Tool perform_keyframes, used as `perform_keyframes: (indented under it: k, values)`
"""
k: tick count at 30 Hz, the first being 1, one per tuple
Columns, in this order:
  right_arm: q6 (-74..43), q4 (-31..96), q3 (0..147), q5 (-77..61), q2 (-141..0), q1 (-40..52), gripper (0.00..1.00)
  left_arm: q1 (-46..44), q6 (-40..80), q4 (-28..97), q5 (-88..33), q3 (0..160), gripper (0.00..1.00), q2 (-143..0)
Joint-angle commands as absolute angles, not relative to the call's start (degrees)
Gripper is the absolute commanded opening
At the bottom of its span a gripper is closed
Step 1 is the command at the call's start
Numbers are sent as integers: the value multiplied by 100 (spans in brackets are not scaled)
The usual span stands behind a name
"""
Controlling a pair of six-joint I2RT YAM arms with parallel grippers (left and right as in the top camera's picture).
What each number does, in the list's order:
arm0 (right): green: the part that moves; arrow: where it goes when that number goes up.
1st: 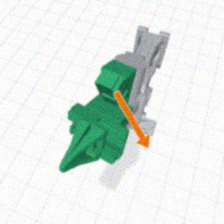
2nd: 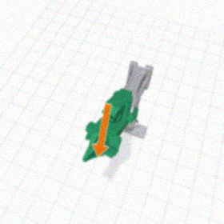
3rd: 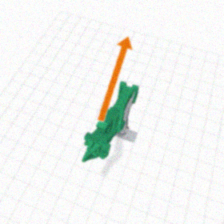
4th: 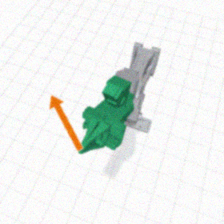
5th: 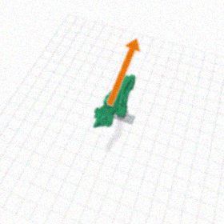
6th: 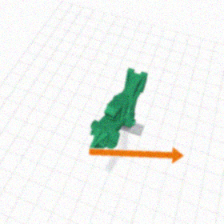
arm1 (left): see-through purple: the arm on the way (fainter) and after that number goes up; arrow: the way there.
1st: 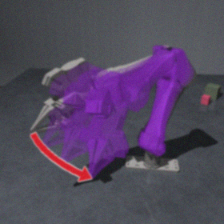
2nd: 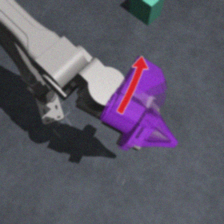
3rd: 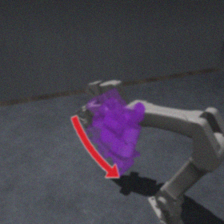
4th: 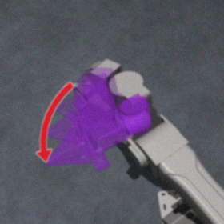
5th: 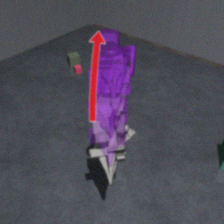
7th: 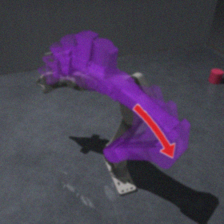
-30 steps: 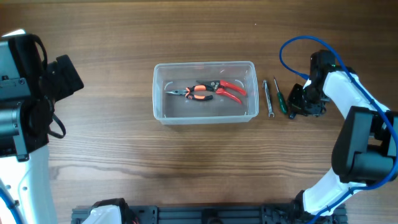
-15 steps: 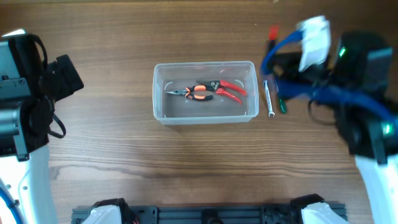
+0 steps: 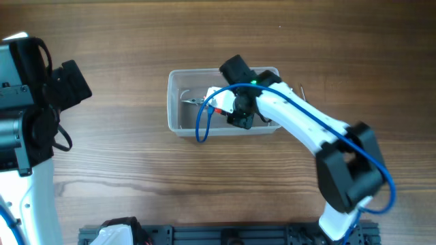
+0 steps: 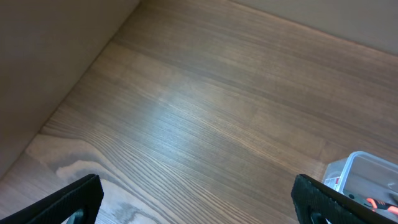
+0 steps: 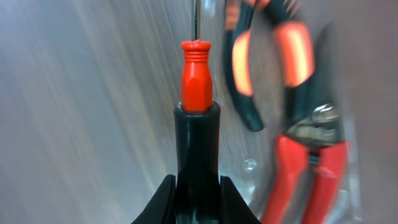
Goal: Pack container
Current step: 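Place the red-black screwdriver into the container with the right gripper, then grasp the green screwdriver with the right gripper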
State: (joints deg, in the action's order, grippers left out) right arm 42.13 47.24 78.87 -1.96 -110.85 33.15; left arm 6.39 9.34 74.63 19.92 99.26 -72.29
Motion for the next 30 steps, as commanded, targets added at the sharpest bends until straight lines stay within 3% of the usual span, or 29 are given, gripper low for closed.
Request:
perform_keyframes:
  k: [1, 3, 4, 5, 7, 9, 10, 14, 19, 25, 30]
  values:
    - [4303, 4801, 7863, 207, -11574, 3120, 4, 666, 947, 7463, 2086, 9915, 100, -7172]
    - [4248, 4842, 7863, -1, -11592, 3083, 4, 666, 947, 7463, 2086, 9915, 100, -7172]
    - [4042, 4842, 7878, -3, -11557, 3083, 16, 666, 947, 7463, 2086, 9915, 100, -7172]
    - [3629, 4823, 7915, -8, -11480, 3083, 46, 666, 947, 7463, 2086, 9915, 100, -7172]
    - [3426, 4954, 8084, 1, -11196, 3083, 57, 666, 947, 7463, 2086, 9915, 100, -7172]
    - [3339, 5137, 8333, 3, -10735, 3083, 61, 666, 947, 7463, 2086, 9915, 100, -7172]
    - [3124, 5168, 8510, 5, -10396, 3083, 100, 666, 947, 7463, 2086, 9915, 100, -7172]
    - [801, 5092, 9231, -8, -8700, 2952, 100, 666, 947, 7463, 2086, 9915, 100, -7172]
    - [-364, 5564, 9255, 1, -7874, 2292, 100, 666, 947, 7463, 2086, 9915, 100, -7172]
    - [-1723, 5867, 8412, -12, -8689, 504, 98, 666, 947, 7463, 2086, 9915, 100, -7172]
    - [-1809, 5806, 8053, -384, -10210, 200, 84, 666, 947, 7463, 2086, 9915, 100, -7172]
